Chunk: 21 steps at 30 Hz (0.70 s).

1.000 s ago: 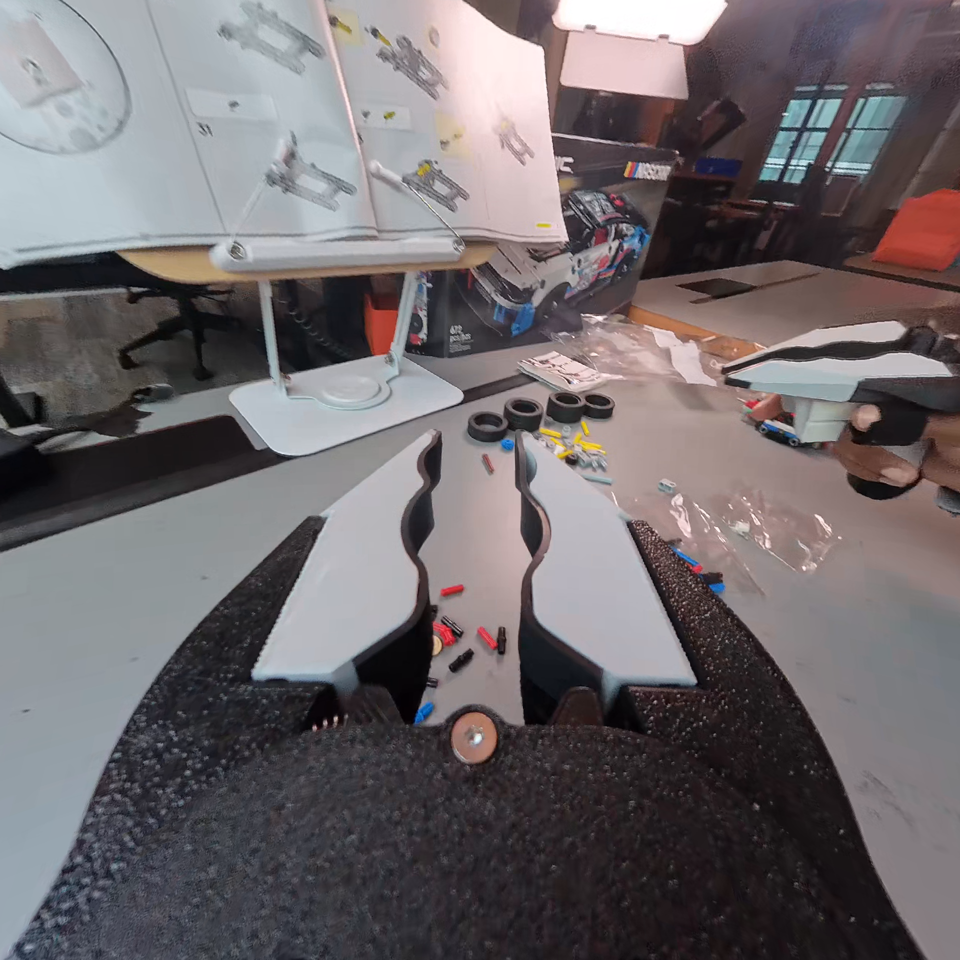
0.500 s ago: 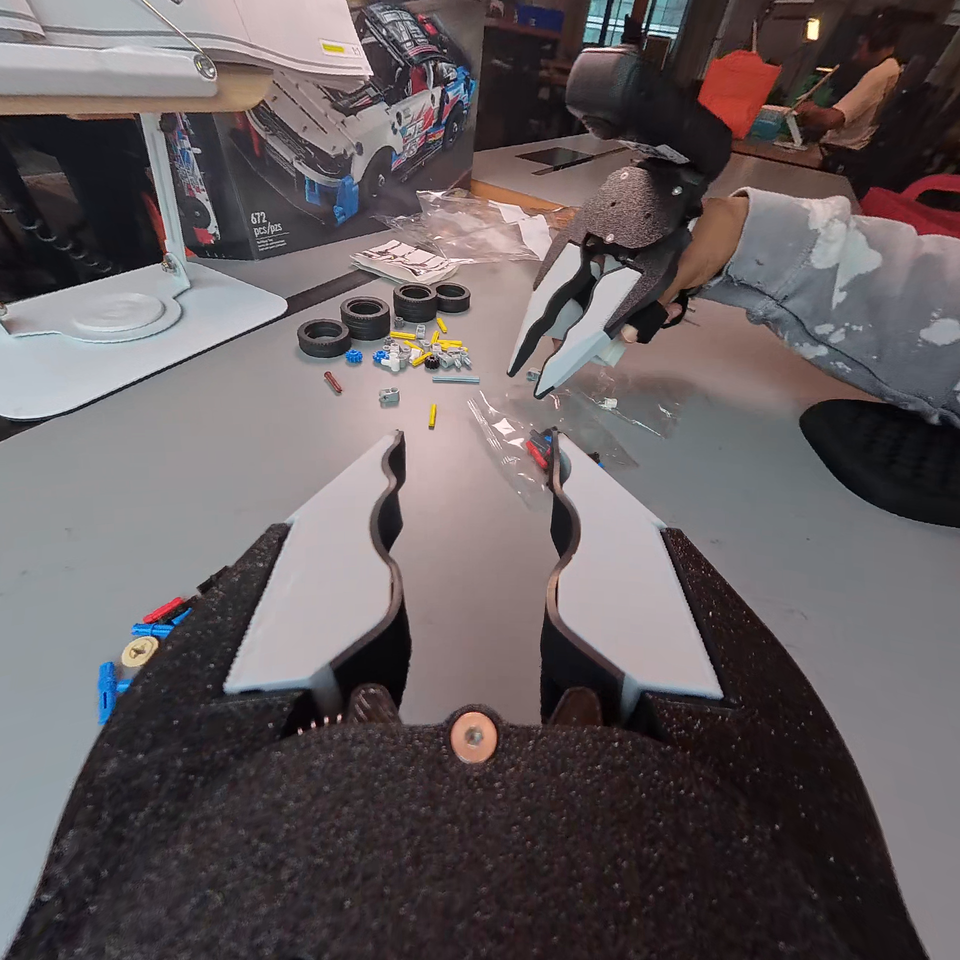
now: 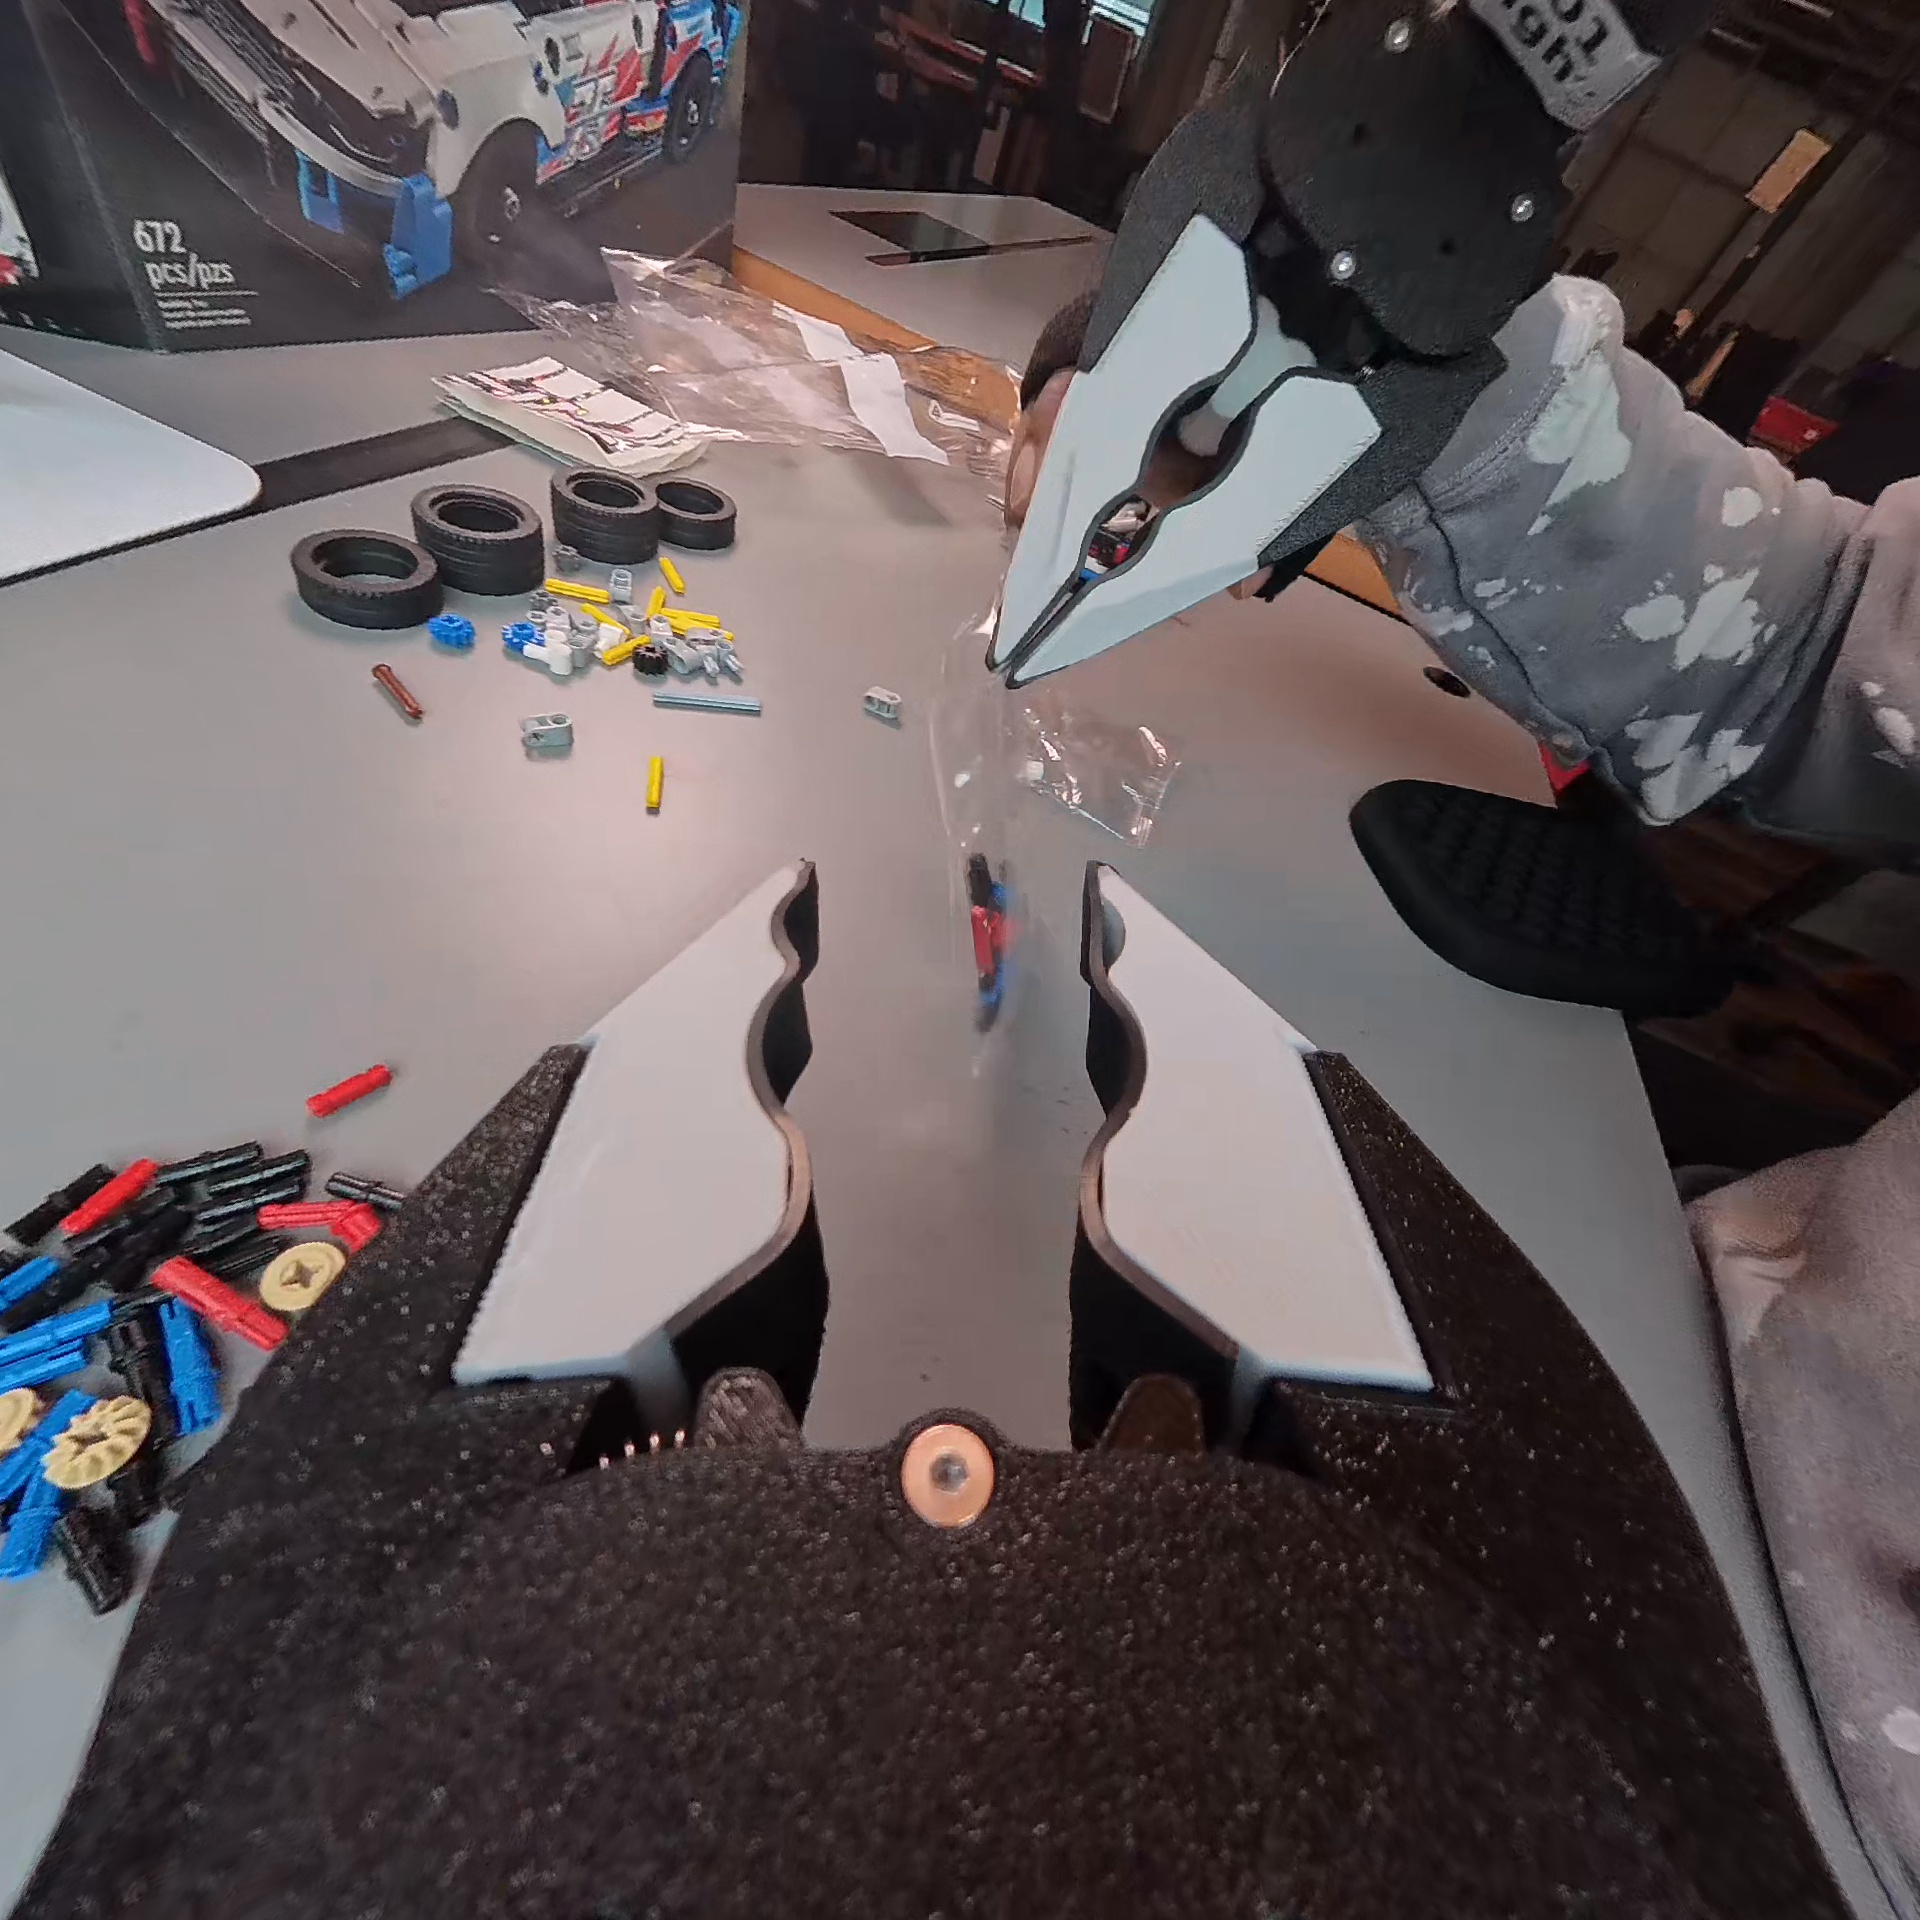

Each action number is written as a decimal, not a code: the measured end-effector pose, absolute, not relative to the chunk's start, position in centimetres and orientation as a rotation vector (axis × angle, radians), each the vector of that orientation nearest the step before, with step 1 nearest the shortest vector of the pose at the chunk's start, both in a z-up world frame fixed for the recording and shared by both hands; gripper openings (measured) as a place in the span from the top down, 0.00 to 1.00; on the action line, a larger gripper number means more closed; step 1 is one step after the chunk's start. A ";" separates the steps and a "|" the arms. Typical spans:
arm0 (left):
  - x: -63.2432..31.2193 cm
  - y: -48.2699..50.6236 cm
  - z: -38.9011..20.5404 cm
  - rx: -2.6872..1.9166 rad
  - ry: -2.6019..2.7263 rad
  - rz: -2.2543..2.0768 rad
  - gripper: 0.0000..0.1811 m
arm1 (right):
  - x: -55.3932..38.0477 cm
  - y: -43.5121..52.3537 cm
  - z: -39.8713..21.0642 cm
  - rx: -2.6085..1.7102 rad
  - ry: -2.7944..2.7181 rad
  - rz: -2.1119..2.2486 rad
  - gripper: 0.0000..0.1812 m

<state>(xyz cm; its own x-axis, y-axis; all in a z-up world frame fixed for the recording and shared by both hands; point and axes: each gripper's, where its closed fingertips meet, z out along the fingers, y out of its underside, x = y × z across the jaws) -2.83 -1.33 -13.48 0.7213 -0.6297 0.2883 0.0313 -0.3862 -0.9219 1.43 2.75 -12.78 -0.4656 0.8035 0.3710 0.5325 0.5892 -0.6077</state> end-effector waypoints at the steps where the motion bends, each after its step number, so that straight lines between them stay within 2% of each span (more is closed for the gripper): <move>1: -2.4 -1.7 -13.5 -1.847 0.491 -0.786 0.73 | 1.3 1.9 -12.3 -0.998 -2.188 0.513 1.00; 5: -1.1 -2.7 -14.2 -1.863 0.616 -0.753 0.81 | 1.0 -1.1 -11.6 -0.860 -2.189 0.447 1.00; 8: -0.5 -3.3 -15.2 -1.865 0.750 -0.636 0.96 | 1.1 -2.3 -11.9 -0.854 -2.151 0.469 0.99; 9: -0.3 -3.4 -15.4 -1.861 0.778 -0.613 0.98 | 1.1 -2.5 -11.9 -0.868 -2.127 0.495 0.97; 13: -0.2 -3.8 -15.4 -1.831 0.813 -0.627 1.00 | 2.0 -3.0 -10.0 -0.978 -1.913 0.761 0.93; 16: -0.6 -3.9 -15.3 -1.813 0.825 -0.622 1.00 | 3.5 -2.0 -9.0 -1.088 -1.752 0.951 0.81; 18: -0.7 -4.0 -14.9 -1.788 0.827 -0.644 1.00 | 4.2 -0.9 -9.9 -1.161 -1.696 1.026 0.77; 21: -0.6 -4.4 -14.4 -1.757 0.837 -0.671 0.99 | 4.4 -0.1 -12.5 -1.245 -1.677 1.132 0.79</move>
